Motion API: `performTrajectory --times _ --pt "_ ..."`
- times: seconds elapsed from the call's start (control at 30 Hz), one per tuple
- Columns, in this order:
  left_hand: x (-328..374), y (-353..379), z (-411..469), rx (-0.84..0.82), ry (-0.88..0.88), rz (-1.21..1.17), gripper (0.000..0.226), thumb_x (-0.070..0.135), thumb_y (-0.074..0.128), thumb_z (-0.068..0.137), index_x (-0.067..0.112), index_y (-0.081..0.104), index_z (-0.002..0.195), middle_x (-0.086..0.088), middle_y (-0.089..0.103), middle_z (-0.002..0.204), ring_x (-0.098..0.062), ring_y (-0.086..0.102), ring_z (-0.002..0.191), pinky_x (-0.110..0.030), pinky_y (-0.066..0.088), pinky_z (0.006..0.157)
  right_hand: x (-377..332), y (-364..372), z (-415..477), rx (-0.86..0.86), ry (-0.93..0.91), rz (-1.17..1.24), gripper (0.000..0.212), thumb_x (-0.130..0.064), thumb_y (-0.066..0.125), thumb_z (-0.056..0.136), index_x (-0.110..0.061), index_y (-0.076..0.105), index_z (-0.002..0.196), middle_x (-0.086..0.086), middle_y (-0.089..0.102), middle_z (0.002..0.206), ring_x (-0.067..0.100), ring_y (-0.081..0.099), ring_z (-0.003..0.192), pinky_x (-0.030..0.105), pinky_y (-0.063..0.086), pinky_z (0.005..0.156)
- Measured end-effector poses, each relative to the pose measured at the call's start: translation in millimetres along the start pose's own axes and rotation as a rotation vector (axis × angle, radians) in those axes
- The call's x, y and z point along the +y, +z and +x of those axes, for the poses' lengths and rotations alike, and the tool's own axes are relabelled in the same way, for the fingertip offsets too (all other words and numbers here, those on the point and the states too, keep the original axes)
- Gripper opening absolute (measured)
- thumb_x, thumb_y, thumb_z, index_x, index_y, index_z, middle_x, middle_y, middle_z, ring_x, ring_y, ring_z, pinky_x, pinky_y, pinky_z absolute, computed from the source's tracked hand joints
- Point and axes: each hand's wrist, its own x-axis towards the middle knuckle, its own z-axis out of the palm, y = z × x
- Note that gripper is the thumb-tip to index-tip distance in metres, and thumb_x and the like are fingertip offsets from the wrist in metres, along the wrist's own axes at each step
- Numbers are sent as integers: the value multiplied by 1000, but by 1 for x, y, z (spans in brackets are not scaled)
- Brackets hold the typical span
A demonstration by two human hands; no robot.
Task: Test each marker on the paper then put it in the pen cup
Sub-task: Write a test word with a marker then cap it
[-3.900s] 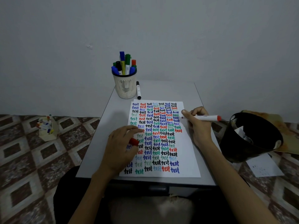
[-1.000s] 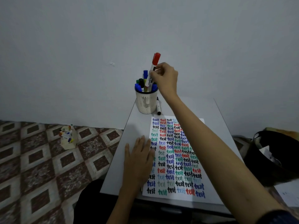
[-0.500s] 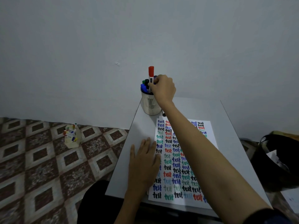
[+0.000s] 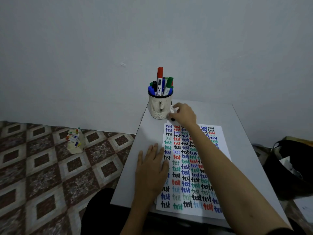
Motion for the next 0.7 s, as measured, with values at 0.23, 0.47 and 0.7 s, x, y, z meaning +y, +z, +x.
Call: performTrajectory --times 0.23,0.47,0.7 --pt "0 0 0 14 -1 3 78 58 2 80 27 26 147 8 14 157 -4 4 144 -30 -11 116 9 13 -11 156 25 -127 25 -23 67 85 -8 65 105 10 66 98 26 62 86 31 46 68" --pt "0 0 0 24 -2 -31 68 56 14 88 26 29 146 7 19 156 -3 7 143 -29 -8 116 20 -15 -24 505 74 651 11 -20 65 87 -12 65 94 12 65 98 24 64 81 32 57 66" --pt "-4 4 -1 38 21 -46 53 45 31 99 22 28 147 4 19 156 -6 7 144 -30 -6 117 22 -51 -85 456 39 996 24 -37 48 100 -13 49 96 11 70 85 21 64 55 27 48 42"
